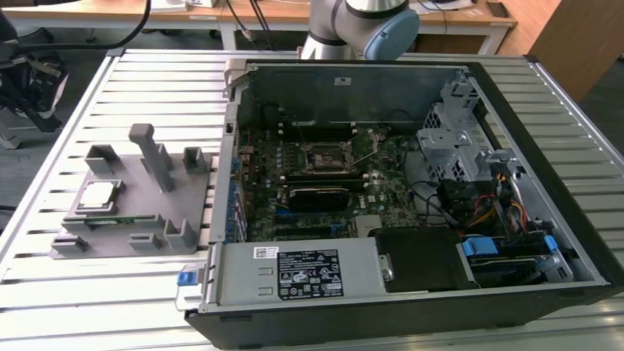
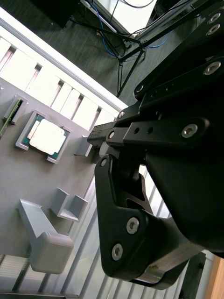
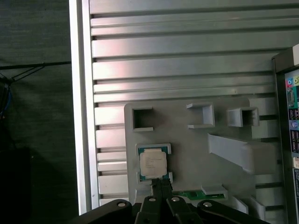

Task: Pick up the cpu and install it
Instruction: 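Pick up the cpu and move it towards the insertion slot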

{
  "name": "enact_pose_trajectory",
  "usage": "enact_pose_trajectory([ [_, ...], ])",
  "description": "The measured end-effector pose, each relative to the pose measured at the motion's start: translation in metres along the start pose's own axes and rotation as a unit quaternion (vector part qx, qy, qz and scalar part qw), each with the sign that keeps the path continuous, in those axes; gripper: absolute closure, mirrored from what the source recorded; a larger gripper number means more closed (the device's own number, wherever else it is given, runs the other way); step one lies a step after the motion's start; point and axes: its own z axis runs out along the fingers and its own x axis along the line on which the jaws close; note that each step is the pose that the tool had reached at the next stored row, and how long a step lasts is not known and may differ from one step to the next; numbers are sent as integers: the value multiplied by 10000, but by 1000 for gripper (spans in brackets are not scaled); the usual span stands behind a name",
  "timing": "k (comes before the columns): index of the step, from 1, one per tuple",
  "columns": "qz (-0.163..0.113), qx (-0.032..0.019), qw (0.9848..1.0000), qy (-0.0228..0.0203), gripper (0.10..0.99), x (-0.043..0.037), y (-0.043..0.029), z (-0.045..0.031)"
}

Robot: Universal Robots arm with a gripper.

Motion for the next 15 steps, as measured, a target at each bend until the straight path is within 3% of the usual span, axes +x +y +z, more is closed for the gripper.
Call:
enact_pose_trajectory([
  [15, 0, 0, 10000, 0, 980, 0, -1, 30],
])
